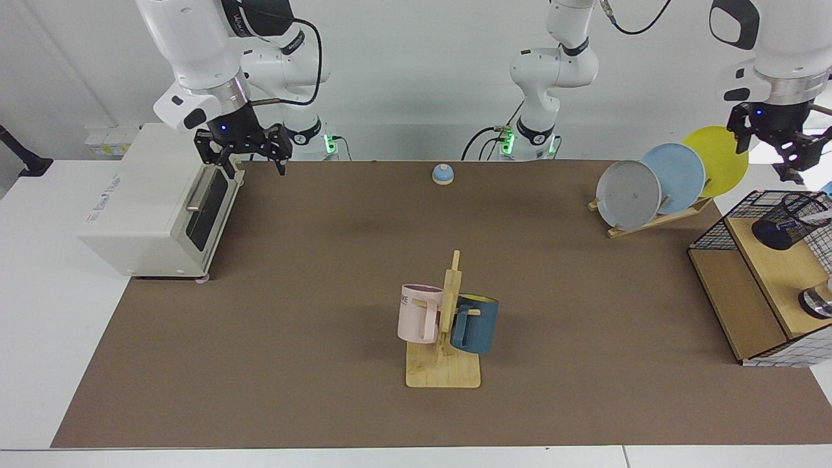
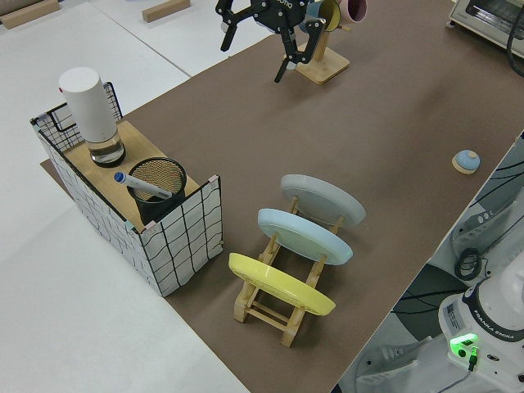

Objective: Put markers into pen holder

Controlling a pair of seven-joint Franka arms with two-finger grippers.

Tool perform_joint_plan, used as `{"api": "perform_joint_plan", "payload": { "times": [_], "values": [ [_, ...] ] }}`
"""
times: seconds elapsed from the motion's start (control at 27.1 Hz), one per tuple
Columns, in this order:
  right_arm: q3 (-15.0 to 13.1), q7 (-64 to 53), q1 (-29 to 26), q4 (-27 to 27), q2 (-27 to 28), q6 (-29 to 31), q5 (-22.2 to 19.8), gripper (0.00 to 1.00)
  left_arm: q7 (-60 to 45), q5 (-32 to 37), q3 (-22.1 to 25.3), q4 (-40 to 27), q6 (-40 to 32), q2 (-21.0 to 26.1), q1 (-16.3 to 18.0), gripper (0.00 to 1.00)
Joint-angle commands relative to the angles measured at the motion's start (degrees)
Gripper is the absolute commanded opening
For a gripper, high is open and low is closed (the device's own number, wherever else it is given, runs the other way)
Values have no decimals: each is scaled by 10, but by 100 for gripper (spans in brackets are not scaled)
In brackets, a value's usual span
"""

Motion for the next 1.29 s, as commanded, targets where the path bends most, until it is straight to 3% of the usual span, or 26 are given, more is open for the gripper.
{"api": "perform_joint_plan", "payload": {
  "times": [0.0,0.22,0.41,0.59,0.81,1.25],
  "values": [
    [5,9,-5,3,-2,-7,4,100,-184,-69,-18,2,-61,-13,-3,100],
    [6,9,-5,3,-2,-8,4,100,-375,-109,-57,1,-105,-16,-2,100],
    [5,9,-5,3,-2,-7,4,100,-490,-196,-81,-2,-116,-22,1,100],
    [5,9,-6,3,-2,-8,4,100,-588,-210,-112,-3,-127,-25,2,100],
    [5,9,-6,3,-2,-8,4,100,-650,-225,-140,0,-130,-26,6,100],
    [5,9,-6,3,-2,-8,4,100,-652,-228,-131,2,-120,-26,6,100]
  ]
}}
